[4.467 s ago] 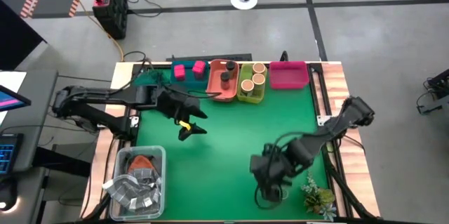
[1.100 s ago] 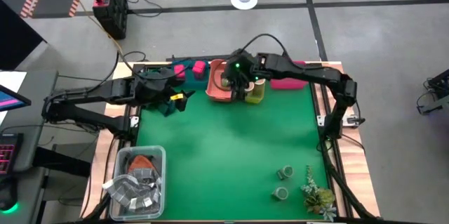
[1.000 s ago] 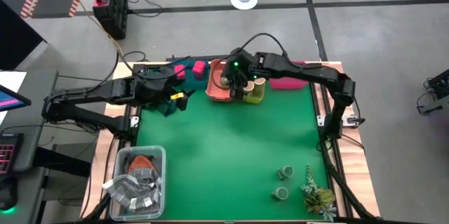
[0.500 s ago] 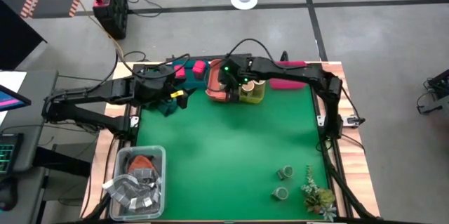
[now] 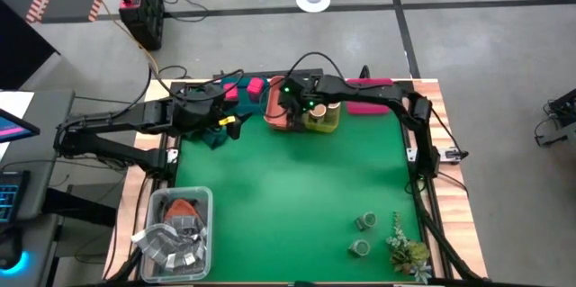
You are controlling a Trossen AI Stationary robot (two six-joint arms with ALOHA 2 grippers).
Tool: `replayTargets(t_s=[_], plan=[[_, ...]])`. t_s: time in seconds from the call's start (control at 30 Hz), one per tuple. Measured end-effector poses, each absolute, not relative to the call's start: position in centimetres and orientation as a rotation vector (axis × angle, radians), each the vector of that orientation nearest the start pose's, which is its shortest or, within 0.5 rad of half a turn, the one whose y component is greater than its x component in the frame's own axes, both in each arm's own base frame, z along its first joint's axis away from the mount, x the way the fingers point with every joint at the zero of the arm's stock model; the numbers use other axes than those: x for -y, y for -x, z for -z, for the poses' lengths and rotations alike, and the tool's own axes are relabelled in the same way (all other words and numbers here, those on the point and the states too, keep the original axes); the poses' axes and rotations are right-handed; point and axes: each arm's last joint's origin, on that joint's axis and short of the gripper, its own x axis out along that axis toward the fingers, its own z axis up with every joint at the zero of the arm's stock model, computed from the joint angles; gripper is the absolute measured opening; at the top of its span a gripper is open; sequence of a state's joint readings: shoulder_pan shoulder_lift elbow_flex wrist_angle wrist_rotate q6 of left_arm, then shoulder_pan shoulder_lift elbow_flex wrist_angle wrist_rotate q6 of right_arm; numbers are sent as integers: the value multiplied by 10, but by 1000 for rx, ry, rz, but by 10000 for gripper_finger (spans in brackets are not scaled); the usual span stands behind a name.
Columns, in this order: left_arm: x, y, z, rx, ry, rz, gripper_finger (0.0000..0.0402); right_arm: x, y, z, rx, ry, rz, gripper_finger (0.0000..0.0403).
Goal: Sort spices by type
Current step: Put the black seasoning bottle into the orange bin, then put the top green seasoning bottle into the red bin
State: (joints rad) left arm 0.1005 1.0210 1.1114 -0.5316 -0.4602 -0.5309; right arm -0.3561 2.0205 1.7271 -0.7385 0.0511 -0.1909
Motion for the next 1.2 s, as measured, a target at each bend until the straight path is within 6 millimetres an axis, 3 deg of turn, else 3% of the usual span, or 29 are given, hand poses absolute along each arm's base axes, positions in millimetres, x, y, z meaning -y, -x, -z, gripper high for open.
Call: replayTargets(t_s=[0.53, 0.7, 0.9, 1.03, 1.2], plan=[[-33, -203, -370, -287, 414, -651, 306, 158, -406, -253, -1051, 11, 276, 266], [-33, -203, -370, -289, 408, -650, 306, 158, -406, -266, -1051, 32, 266, 266], [-33, -203, -370, -289, 408, -650, 306, 157, -403, -296, -1060, 31, 264, 266], [-33, -203, -370, -290, 407, -650, 306, 145, -395, -314, -1131, 3, 249, 266], [-33, -202, -369, -313, 382, -649, 306, 107, -381, -329, -1194, -36, 156, 266]])
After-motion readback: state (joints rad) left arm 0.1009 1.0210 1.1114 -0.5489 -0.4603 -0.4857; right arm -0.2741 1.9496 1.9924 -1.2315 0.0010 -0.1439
